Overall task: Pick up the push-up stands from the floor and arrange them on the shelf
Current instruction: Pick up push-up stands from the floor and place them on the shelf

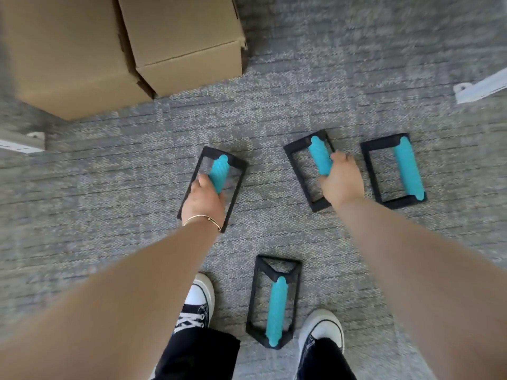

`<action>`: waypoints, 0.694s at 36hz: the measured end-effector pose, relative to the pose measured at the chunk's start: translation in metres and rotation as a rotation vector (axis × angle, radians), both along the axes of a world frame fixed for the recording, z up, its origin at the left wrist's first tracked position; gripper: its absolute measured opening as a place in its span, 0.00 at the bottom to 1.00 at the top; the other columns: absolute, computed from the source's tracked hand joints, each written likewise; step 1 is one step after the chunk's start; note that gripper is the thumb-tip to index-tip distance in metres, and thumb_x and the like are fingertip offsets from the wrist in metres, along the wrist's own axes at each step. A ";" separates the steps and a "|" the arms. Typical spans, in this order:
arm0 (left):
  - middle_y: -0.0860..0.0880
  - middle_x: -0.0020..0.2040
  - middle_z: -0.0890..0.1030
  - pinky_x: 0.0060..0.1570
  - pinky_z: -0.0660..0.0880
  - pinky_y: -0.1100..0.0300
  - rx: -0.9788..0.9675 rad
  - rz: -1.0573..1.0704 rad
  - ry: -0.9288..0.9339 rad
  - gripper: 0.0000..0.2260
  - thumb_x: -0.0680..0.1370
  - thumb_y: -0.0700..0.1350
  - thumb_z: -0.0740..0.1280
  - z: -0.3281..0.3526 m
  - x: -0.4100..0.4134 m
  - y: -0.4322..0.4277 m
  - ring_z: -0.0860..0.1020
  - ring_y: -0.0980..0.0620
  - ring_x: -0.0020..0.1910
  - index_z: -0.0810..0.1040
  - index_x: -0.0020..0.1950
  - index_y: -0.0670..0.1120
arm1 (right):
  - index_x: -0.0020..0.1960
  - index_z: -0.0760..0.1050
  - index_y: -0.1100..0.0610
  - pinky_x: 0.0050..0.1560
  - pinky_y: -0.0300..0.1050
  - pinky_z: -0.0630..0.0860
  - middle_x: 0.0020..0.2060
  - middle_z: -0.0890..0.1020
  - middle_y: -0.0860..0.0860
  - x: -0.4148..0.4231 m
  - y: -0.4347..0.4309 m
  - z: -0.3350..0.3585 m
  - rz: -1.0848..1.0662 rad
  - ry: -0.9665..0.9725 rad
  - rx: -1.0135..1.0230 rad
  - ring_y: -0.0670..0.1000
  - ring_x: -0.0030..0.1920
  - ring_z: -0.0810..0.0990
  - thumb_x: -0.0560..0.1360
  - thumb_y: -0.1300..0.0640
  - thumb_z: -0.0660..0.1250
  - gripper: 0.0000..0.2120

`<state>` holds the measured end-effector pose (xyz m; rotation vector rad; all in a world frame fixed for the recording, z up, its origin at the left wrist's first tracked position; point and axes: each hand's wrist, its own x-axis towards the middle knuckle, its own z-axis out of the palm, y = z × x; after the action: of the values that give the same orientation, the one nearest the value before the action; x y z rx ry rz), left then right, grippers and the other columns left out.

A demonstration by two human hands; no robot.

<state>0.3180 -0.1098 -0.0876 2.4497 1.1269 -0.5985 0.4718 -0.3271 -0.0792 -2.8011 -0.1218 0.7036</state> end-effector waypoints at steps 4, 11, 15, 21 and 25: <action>0.40 0.60 0.74 0.48 0.76 0.48 -0.025 -0.029 -0.021 0.22 0.79 0.49 0.65 0.049 -0.005 -0.017 0.79 0.39 0.55 0.63 0.68 0.41 | 0.63 0.70 0.64 0.52 0.51 0.74 0.56 0.75 0.63 -0.011 0.002 0.043 -0.094 0.063 0.080 0.63 0.53 0.76 0.72 0.58 0.72 0.23; 0.41 0.57 0.76 0.39 0.69 0.53 -0.045 -0.007 -0.037 0.21 0.79 0.54 0.63 0.199 -0.008 -0.040 0.80 0.39 0.50 0.64 0.65 0.41 | 0.61 0.73 0.59 0.28 0.29 0.63 0.50 0.77 0.56 -0.049 -0.008 0.189 -0.184 0.121 0.284 0.47 0.36 0.76 0.72 0.52 0.72 0.21; 0.43 0.54 0.77 0.36 0.71 0.52 -0.039 0.051 -0.059 0.21 0.79 0.57 0.62 0.308 -0.018 -0.053 0.80 0.40 0.45 0.65 0.61 0.42 | 0.58 0.73 0.56 0.25 0.30 0.65 0.43 0.78 0.48 -0.068 -0.019 0.299 -0.172 0.115 0.361 0.37 0.34 0.73 0.71 0.53 0.72 0.18; 0.47 0.46 0.76 0.35 0.71 0.53 -0.016 0.119 -0.176 0.21 0.77 0.59 0.61 0.478 -0.032 -0.068 0.75 0.45 0.37 0.67 0.61 0.45 | 0.61 0.71 0.52 0.29 0.35 0.66 0.43 0.79 0.47 -0.086 -0.032 0.467 -0.094 0.069 0.447 0.40 0.35 0.76 0.73 0.50 0.70 0.18; 0.50 0.43 0.77 0.32 0.71 0.56 -0.019 0.166 -0.309 0.19 0.76 0.59 0.62 0.577 -0.040 -0.080 0.75 0.49 0.35 0.69 0.59 0.46 | 0.65 0.70 0.52 0.36 0.45 0.77 0.45 0.80 0.49 -0.089 -0.038 0.571 -0.097 0.019 0.536 0.47 0.40 0.79 0.75 0.48 0.67 0.20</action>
<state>0.2776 -0.1897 0.4896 2.3013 1.1711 -0.1717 0.3829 -0.3650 0.4917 -2.2719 -0.1452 0.5716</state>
